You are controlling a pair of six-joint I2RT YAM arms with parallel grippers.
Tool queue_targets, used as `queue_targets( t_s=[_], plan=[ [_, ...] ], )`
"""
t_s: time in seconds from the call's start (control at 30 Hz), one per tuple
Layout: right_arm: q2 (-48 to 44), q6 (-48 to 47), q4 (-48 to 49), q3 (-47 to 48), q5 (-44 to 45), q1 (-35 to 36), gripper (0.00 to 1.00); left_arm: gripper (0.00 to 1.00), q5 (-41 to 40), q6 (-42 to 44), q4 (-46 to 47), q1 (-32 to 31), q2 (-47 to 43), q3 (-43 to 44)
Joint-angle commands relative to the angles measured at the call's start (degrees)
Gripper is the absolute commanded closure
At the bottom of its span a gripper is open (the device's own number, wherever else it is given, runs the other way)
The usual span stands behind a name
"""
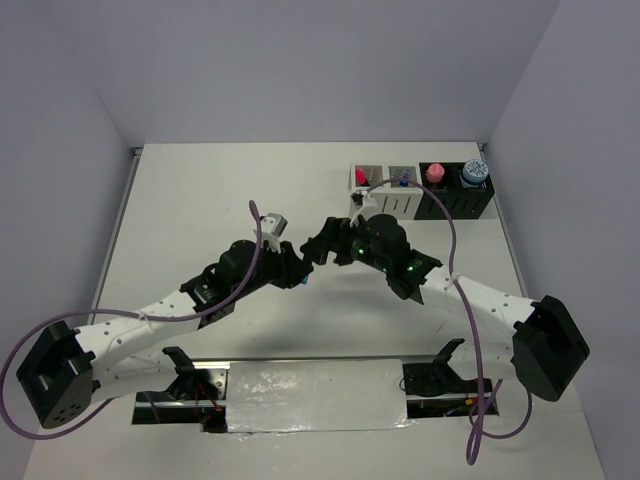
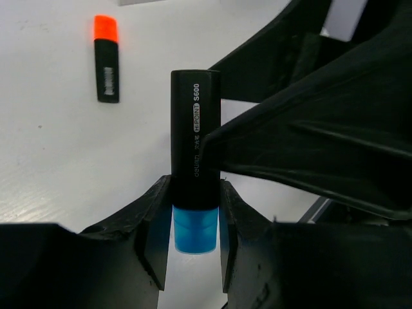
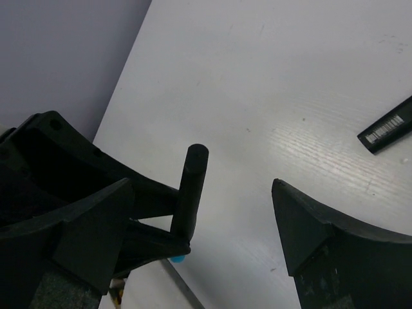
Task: Sort the stationery into containers
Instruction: Pick up the pen from the center of the board, then place the pen in the storage box.
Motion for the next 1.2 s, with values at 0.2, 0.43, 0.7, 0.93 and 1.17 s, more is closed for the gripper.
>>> queue_targets(
  t_s=[0.2,0.43,0.7,0.93,1.17],
  plan=[
    [4.29,3.55,11.77,0.95,-5.45,1.44,0.54,0.97,8.28,3.07,9.15,-0.19,-2.38,0.00],
    [3.24,-6.02,6.97,6.30,1.02,-0.84,1.00,0.01,2.67,2.37,3.02,-0.28,-2.82,2.19],
    [8.67,-27.27,4.56,19.83,39.00,-5.85,1.00,0.01,-10.17,0.87,-15.80,-0.28,-1.42,6.24],
    [25.00,-36.34,10.36,30.12,42.09,-13.06,1.00,0.01,-7.55,0.79,-14.42,-0.28,-2.55,3.08],
    [33.02,-44.00,15.30,35.58,43.59,-14.21,1.00,0.01,-6.05,2.37,-10.99,-0.36,-4.93,-1.75]
  ],
)
